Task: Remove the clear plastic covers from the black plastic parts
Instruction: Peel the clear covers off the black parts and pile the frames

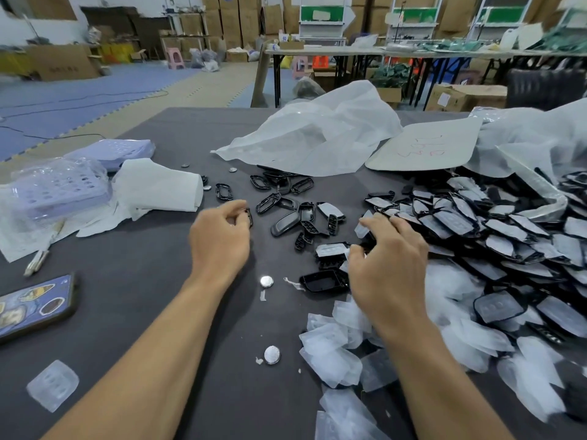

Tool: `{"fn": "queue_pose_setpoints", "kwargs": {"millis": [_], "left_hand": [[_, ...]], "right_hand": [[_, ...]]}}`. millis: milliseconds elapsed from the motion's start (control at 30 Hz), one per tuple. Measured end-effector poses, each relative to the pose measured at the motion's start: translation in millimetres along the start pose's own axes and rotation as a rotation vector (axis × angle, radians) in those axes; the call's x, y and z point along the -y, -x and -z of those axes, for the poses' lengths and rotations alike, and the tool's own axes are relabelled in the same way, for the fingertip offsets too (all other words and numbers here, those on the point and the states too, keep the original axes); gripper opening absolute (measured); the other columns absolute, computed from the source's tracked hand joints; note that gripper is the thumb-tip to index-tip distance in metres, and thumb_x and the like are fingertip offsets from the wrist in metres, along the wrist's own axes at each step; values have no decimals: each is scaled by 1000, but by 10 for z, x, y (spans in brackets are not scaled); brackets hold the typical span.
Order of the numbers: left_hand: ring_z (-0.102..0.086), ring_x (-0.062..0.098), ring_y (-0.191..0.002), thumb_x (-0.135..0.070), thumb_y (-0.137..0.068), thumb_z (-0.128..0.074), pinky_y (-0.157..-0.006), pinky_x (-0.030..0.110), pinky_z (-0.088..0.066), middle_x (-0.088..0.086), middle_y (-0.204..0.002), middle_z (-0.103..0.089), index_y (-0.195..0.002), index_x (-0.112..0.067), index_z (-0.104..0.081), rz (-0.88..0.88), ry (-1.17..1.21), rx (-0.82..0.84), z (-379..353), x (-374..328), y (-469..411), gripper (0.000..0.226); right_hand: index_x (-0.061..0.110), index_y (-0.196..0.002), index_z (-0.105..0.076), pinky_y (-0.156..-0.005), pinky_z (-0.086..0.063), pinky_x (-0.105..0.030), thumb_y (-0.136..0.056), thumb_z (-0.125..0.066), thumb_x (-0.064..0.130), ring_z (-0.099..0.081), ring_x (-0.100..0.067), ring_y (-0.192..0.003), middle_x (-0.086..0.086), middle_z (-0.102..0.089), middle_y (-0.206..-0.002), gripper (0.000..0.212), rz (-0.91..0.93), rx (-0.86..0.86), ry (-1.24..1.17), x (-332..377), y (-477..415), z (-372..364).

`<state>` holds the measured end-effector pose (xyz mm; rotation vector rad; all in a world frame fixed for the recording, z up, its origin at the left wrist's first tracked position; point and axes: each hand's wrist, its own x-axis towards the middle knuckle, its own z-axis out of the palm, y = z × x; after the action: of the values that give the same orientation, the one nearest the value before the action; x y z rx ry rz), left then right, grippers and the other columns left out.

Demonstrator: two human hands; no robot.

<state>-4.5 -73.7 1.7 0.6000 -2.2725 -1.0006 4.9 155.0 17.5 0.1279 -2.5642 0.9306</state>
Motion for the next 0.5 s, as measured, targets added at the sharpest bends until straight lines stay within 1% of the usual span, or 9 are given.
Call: {"fn": "queue_pose_setpoints", "kwargs": {"millis": [67,133,167,233,267,333,400,433,500], "left_hand": [[-49,18,-137,-21,-96,-59,-113,31,-36,5,-137,-64,-137,-27,-67,-28,-62,77,-97,61,-179,42],[-37,19,-146,-20,-97,-58,-118,34,-30,7,-146,-58,-143,-27,-62,-88,-105,126,-227,37,-308,47],[-37,20,-147,-20,-97,-57,-118,35,-30,7,-147,-58,-143,-26,-61,-129,-133,149,-293,24,-370,47],[-48,27,-139,-19,-98,-57,-114,37,-36,10,-139,-64,-138,-26,-66,-203,-230,211,-393,13,-462,42],[-56,29,-131,-19,-97,-57,-110,36,-41,9,-131,-70,-132,-25,-71,-220,-267,241,-422,17,-492,38],[-67,26,-114,-16,-95,-61,-101,30,-47,2,-114,-78,-114,-24,-80,-198,-258,241,-448,28,-499,28],[-71,22,-103,-16,-93,-65,-93,26,-47,-1,-100,-81,-99,-23,-84,-173,-226,154,-426,34,-460,22],[-71,22,-100,-17,-92,-65,-89,26,-47,-2,-96,-81,-96,-24,-84,-159,-203,91,-402,25,-428,21],[-72,20,-95,-24,-92,-65,-81,27,-47,-7,-91,-81,-95,-29,-84,-94,-120,-31,-333,-19,-349,20]], "right_hand": [[19,-132,-66,-120,-25,-39,-93,-64,11,-25,-10,-134,-3,-61,-141,40,48,42,-18,-5,-5,-83],[21,-133,-66,-120,-22,-36,-95,-59,11,-21,-8,-133,3,-60,-143,40,84,113,-22,18,-23,-164],[22,-135,-65,-121,-20,-34,-96,-57,11,-22,-9,-136,4,-59,-146,41,95,149,-21,35,-37,-197],[24,-136,-65,-121,-16,-32,-97,-55,12,-25,-13,-142,4,-56,-150,42,120,209,-7,70,-71,-257],[25,-136,-66,-122,-15,-32,-98,-54,13,-27,-15,-144,3,-55,-151,41,132,230,4,85,-93,-285],[25,-134,-67,-122,-18,-33,-97,-56,15,-33,-19,-144,3,-58,-147,40,150,244,26,100,-161,-327],[26,-130,-69,-117,-24,-33,-96,-57,18,-43,-21,-136,2,-67,-128,37,166,238,58,126,-274,-366],[27,-129,-69,-114,-24,-32,-96,-59,21,-45,-20,-132,0,-69,-118,35,160,243,80,149,-334,-383],[29,-121,-72,-106,-22,-30,-95,-63,28,-47,-20,-128,-2,-71,-108,27,135,265,138,212,-443,-436]]}}
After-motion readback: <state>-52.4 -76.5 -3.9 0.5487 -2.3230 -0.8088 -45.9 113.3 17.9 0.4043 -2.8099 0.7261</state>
